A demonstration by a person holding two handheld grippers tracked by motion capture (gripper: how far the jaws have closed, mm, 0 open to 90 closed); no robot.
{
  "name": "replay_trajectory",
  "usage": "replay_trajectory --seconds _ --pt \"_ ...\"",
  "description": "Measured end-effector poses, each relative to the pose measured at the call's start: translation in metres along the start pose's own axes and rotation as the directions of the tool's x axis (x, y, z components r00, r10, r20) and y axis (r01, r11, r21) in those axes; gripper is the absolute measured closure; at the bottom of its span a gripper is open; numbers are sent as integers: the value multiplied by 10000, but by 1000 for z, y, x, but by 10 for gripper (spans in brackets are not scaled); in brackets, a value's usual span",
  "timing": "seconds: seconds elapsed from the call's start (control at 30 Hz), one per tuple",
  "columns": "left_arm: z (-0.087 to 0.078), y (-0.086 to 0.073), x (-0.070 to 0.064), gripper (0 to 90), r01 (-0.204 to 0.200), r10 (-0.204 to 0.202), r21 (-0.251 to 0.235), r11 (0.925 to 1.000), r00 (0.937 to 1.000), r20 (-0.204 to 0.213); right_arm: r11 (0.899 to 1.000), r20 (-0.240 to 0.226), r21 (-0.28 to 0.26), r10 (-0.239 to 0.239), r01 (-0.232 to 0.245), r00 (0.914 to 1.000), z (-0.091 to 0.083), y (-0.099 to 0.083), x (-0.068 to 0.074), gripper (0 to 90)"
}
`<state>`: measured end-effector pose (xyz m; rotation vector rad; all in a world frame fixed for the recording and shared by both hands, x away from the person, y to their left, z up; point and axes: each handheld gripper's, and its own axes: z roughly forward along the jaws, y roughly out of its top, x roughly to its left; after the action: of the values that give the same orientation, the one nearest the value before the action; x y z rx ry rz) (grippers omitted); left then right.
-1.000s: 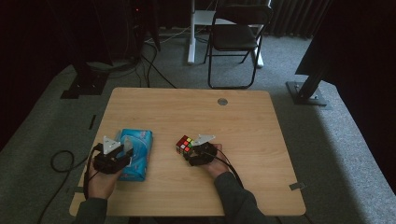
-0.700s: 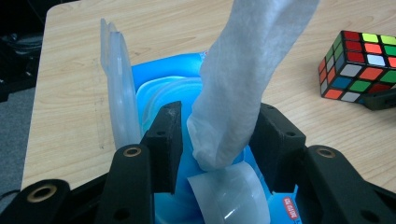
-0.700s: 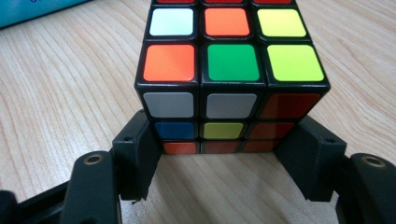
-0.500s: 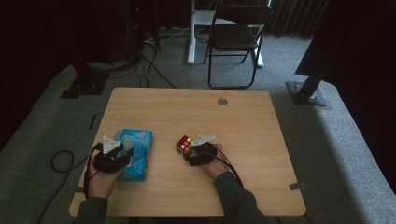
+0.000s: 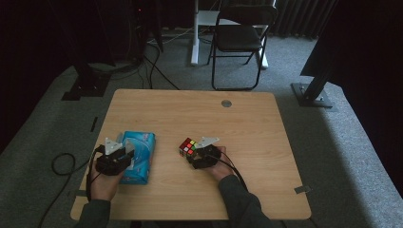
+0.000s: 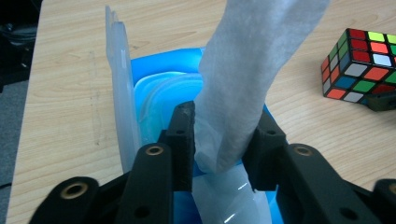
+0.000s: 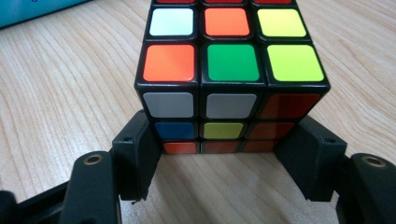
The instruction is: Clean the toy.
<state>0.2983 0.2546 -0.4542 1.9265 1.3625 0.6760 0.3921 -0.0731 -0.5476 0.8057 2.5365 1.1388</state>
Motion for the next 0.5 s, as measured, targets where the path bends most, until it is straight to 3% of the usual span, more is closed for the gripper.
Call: replay_trajectory --seconds 0.27,0.5 --pt "2 1 2 872 87 -87 -20 10000 10000 -12 10000 -25 -7 -11 11 10000 0 0 -1 333" --pt "-1 2 4 889 154 -153 -112 9998 9999 19 10000 -34 -6 -10 10 10000 0 0 -1 333"
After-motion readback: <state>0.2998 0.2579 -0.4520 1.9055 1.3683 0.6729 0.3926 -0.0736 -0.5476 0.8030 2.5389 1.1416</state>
